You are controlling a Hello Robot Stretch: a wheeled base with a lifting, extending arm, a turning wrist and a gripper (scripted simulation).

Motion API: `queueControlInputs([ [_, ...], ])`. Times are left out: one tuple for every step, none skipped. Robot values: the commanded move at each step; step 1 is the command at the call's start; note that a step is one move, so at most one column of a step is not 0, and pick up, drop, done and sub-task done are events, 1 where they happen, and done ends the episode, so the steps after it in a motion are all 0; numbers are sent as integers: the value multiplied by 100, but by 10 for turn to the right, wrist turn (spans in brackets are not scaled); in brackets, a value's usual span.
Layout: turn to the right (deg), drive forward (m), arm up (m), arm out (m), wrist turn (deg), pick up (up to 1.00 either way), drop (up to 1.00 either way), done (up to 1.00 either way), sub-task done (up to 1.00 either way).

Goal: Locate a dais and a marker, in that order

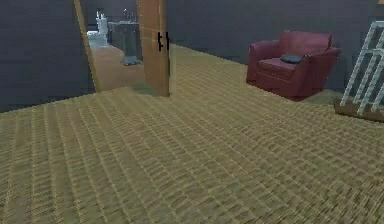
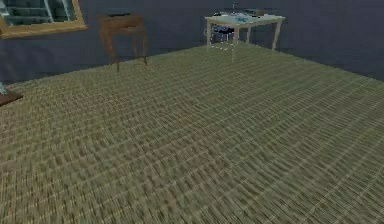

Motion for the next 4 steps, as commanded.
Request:
queueControlInputs([
  [-270, 0, 0, 0, 0, 0, 0, 0, 0],
  [-30, 0, 0, 0, 0, 0, 0, 0, 0],
  [0, 30, 0, 0, 0, 0, 0, 0, 0],
  [60, 0, 0, 0, 0, 0, 0, 0, 0],
])
